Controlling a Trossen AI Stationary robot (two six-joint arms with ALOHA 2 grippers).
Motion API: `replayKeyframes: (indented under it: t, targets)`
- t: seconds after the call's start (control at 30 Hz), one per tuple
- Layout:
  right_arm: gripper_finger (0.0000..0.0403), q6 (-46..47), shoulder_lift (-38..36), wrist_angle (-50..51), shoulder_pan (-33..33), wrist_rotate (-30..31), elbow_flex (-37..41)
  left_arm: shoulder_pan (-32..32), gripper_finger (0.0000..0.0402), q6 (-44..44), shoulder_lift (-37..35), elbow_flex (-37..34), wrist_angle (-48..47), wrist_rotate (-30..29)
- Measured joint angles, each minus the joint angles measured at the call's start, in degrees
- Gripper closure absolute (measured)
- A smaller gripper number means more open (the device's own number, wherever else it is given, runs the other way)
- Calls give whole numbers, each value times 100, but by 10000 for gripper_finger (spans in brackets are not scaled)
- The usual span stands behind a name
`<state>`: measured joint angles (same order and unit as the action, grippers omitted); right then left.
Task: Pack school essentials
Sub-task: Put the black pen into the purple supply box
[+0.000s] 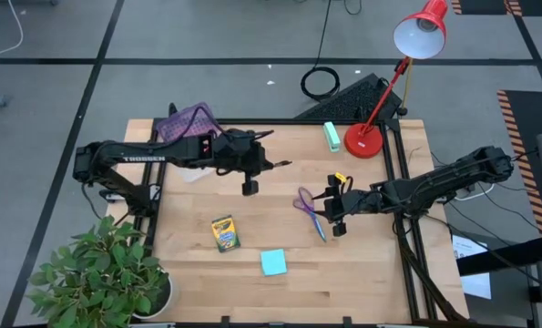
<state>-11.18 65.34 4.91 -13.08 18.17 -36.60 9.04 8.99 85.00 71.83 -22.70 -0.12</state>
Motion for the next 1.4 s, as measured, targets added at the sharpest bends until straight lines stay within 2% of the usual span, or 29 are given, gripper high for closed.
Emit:
replayKeyframes:
  t: [0.13,0.4,0.6,0.7,0.83,0.97,1.1,1.2,1.4]
  targets:
    - [222,6,0,7,0,-2,2,38,376,-201,2,0,-273,-32]
    - [222,75,0,4,0,-10,1,293,378,-505,2,0,-1001,-614]
    - [222,87,0,7,0,-28,0,441,377,-687,16,-29,-1170,-328]
    - [222,87,0,8,0,-28,0,323,372,-384,143,-252,-964,-8]
    - [222,50,0,11,2,-30,0,103,325,-18,450,-585,-664,413]
    - [222,4,0,7,2,-31,0,-103,256,544,984,-713,-569,-285]
    - [222,-29,0,-27,2,-24,0,-143,201,1077,1548,-706,-177,-119]
    - [222,-36,0,-33,2,-22,0,-148,180,1329,1916,-706,-94,-76]
    - [222,-57,0,-35,4,-17,0,-51,175,1640,2307,-686,-5,223]
